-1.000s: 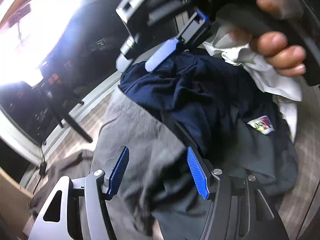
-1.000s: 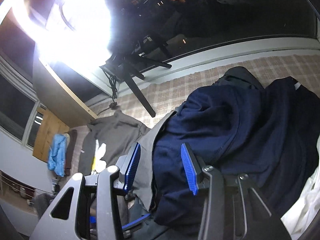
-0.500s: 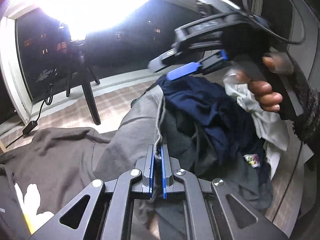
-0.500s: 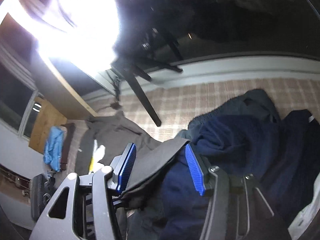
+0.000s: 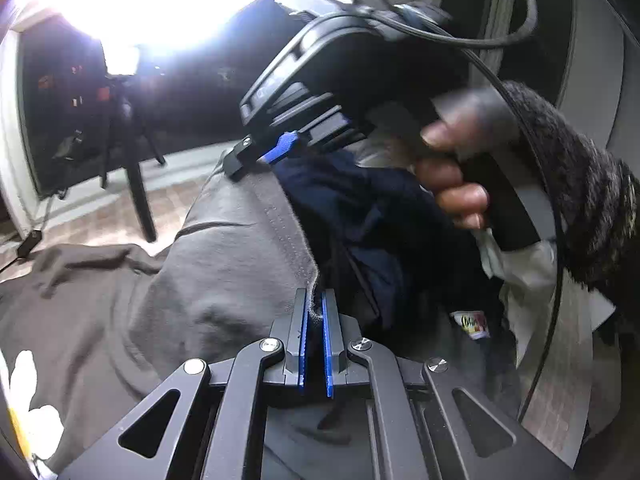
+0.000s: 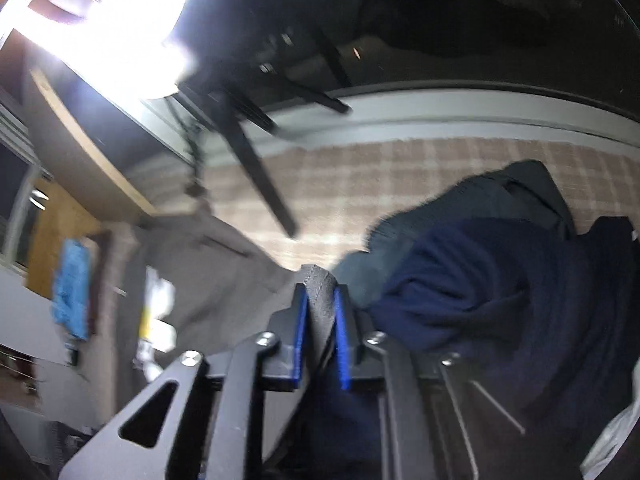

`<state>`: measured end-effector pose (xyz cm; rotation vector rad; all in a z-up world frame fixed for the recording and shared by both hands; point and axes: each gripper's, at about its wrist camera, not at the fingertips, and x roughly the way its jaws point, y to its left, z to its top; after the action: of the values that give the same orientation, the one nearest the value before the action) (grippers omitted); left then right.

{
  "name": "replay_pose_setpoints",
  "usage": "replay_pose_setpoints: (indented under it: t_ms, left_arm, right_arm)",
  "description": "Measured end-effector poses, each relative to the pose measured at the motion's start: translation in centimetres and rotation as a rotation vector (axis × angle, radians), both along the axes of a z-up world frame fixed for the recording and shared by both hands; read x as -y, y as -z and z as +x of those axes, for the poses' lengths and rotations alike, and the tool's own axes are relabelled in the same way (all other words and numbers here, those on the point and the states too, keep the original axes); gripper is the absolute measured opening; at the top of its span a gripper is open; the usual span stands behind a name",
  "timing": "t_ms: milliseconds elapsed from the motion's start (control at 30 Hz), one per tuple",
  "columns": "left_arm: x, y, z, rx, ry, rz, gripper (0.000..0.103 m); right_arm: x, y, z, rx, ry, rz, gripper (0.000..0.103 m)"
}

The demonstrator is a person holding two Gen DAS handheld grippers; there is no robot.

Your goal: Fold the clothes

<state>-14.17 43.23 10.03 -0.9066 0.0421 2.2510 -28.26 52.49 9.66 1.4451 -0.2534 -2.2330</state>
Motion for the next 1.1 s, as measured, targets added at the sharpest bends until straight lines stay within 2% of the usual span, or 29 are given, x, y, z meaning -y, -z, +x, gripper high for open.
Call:
replay_pose_setpoints:
  t_ms: [133,267,400,500,567,600,667,700,800,900,1100]
  left_arm:
    - [4.7,-0.4,-0.8,0.049,-0.123,0.121,0.005]
    - [8.7,1.1,-1.4,0.115,-0.242,0.163,0.005]
    - [11.6,2.8,-1.4,0.168,-0.326,0.205,0.005]
    - [13.4,3.9,-1.1,0.222,-0.382,0.213,0.005]
    - [14.6,4.8,-0.8,0.254,-0.415,0.195,0.006]
    - [15.2,5.2,-0.7,0.264,-0.43,0.178,0.006]
    - [16.7,5.5,-0.4,0.276,-0.456,0.175,0.006]
    - [17.5,5.5,-0.3,0.28,-0.47,0.178,0.006]
    - [18.7,5.5,-0.7,0.303,-0.482,0.177,0.01]
    - [18.5,5.1,-1.1,0.285,-0.455,0.132,0.011]
    - [18.1,4.5,-1.9,0.264,-0.419,0.095,0.011]
  right_arm:
    - [3.7,-3.3,1.7,-0.145,-0.06,0.029,0.009]
    - [9.3,-4.7,2.1,-0.232,-0.142,0.115,0.009]
    - [14.8,-3.6,1.3,-0.221,-0.218,0.149,0.009]
    - [19.3,-1.9,0.1,-0.128,-0.346,0.102,0.013]
    - [20.5,-1.5,-0.4,-0.078,-0.329,0.094,0.026]
    - [20.5,-1.8,-0.3,-0.075,-0.318,0.078,0.029]
    - [18.6,-2.8,0.9,-0.115,-0.293,0.032,0.045]
    - [17.6,-3.2,1.6,-0.129,-0.276,0.027,0.047]
    - [13.6,-2.5,4.5,-0.131,-0.202,0.042,0.048]
    - [11.4,0.8,7.9,-0.059,-0.194,0.072,0.048]
    - [12.1,6.1,12.2,0.014,-0.238,0.16,0.048]
